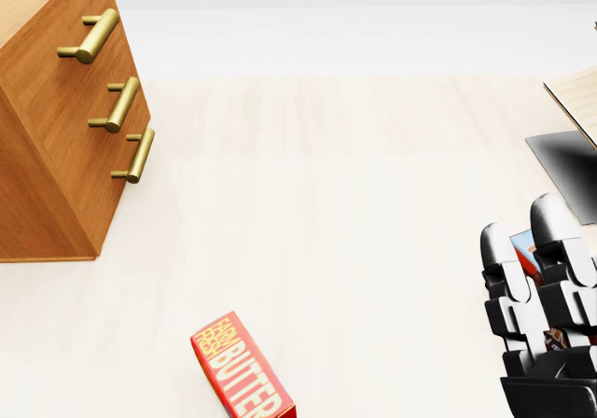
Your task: Close the top drawer of the cabinet and put the bowl on top of it.
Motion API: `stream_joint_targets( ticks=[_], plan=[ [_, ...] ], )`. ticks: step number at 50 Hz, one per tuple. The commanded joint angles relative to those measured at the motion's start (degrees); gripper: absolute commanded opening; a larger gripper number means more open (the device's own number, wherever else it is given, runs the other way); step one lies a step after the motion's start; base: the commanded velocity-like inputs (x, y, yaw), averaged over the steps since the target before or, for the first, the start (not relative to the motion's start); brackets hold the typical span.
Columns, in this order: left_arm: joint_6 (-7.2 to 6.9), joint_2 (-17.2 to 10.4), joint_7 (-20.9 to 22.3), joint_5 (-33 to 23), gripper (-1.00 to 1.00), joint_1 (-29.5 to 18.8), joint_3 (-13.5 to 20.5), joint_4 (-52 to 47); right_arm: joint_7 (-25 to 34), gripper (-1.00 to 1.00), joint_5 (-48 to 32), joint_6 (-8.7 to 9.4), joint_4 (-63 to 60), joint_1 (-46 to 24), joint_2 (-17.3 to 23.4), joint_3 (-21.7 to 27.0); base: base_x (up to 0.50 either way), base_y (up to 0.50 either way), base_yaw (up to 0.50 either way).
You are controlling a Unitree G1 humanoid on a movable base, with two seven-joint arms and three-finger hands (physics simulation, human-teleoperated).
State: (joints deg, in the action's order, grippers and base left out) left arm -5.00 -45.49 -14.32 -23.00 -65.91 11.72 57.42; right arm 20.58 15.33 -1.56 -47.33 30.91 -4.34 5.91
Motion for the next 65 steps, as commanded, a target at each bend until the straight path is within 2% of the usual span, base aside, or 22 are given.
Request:
stream_joint_targets(
  ticks=[1,21,37,38,39,65],
  plan=[
    [0.00,0.66,-1.72,-3.26,-1.00,-2.20,-1.16,5.83,-0.21,1.00,0.04,0.08,-0.72,0.65,0.17,-0.29,0.00,0.00,0.00],
    [0.00,3.41,-1.82,-4.75,-1.00,-2.10,-2.41,8.39,0.34,1.00,0.76,1.66,-2.52,0.88,-0.49,0.85,0.00,0.00,0.00],
    [0.00,4.65,-0.14,-7.12,-1.00,-2.43,-3.18,9.59,0.82,1.00,0.68,1.48,-1.45,0.00,-0.85,1.35,0.00,0.00,0.00],
    [0.00,4.67,-0.46,-7.33,-0.59,-2.42,-3.22,9.63,0.83,1.00,0.70,1.46,-1.48,0.04,-0.85,1.37,0.00,0.00,0.00],
    [0.00,4.71,-0.48,-7.53,1.00,-2.43,-3.31,9.81,0.88,1.00,0.76,1.40,-1.55,0.17,-0.87,1.37,0.01,0.00,0.00],
    [0.00,4.85,0.32,-9.27,1.00,-2.92,-3.40,7.71,1.22,1.00,1.00,1.20,-2.00,0.87,-0.94,1.27,0.00,0.00,0.00]
  ],
)
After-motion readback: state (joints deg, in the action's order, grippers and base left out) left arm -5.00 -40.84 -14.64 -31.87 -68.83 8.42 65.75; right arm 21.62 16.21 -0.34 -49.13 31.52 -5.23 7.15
